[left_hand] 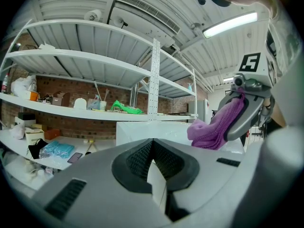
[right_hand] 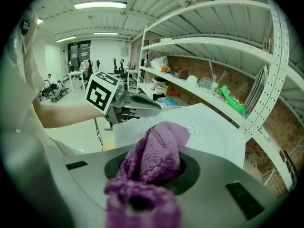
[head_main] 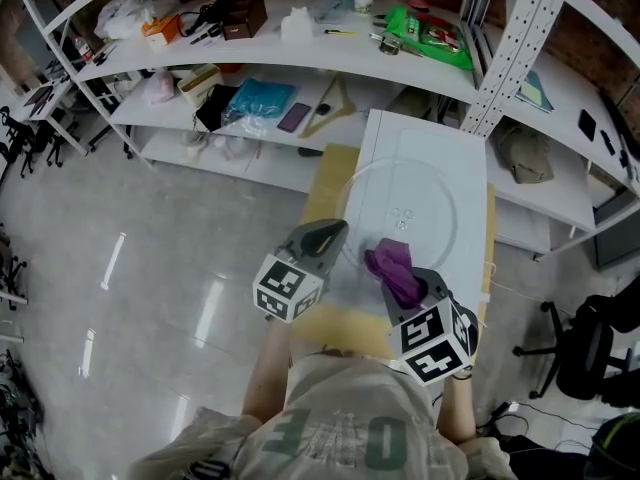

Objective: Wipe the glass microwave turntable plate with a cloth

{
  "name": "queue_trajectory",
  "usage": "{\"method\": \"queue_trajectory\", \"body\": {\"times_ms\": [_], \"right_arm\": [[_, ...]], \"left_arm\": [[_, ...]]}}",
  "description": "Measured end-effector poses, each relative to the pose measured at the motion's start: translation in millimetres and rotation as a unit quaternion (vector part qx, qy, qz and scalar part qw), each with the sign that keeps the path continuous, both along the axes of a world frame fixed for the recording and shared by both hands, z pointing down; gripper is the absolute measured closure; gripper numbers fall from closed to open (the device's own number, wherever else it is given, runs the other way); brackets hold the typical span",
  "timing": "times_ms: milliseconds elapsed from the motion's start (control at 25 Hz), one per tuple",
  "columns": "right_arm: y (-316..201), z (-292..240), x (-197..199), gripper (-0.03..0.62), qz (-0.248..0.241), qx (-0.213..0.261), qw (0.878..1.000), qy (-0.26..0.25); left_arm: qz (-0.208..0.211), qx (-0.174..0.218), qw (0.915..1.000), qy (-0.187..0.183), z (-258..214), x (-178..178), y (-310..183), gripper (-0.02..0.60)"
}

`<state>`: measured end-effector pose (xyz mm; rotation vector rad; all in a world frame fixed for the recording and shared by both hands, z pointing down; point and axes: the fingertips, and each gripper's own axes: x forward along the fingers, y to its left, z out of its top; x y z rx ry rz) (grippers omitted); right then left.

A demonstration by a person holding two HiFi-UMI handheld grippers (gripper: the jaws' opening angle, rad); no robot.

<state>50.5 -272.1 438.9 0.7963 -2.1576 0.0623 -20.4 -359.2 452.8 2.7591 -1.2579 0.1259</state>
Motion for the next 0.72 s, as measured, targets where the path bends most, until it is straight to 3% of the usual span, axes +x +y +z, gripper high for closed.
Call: {"method": "queue_trajectory", "body": {"times_ms": [240,360,520,600,720], "right_arm": [[5,-3,-2,0.54,-0.011,-0.009,1.0,-0.022],[-27,-26,7,0.54,0.064,0.032,0.993,-0.096],[-92,-61,25,0.54,0.188,0.08,0.951,-0.232],[-125,-64,34,0.54,0.228,0.094,0.941,-0.234],[-164,-46,42,0.54,0.263,0.086,0.943,-0.184]], "left_arm": [[-0.005,-0.001,1.0,-0.001,1,0,2,0.58],[-0.005,-0.001,1.0,-0.002,1,-1,2,0.58],[-0.006,-0.002,1.0,-0.001,1,-2,2,0.58],[-0.006,-0.002,1.0,0.0,1,-2,1,0.58],[-0.007,-0.003,1.0,0.001,1,-1,1,0.58]]}}
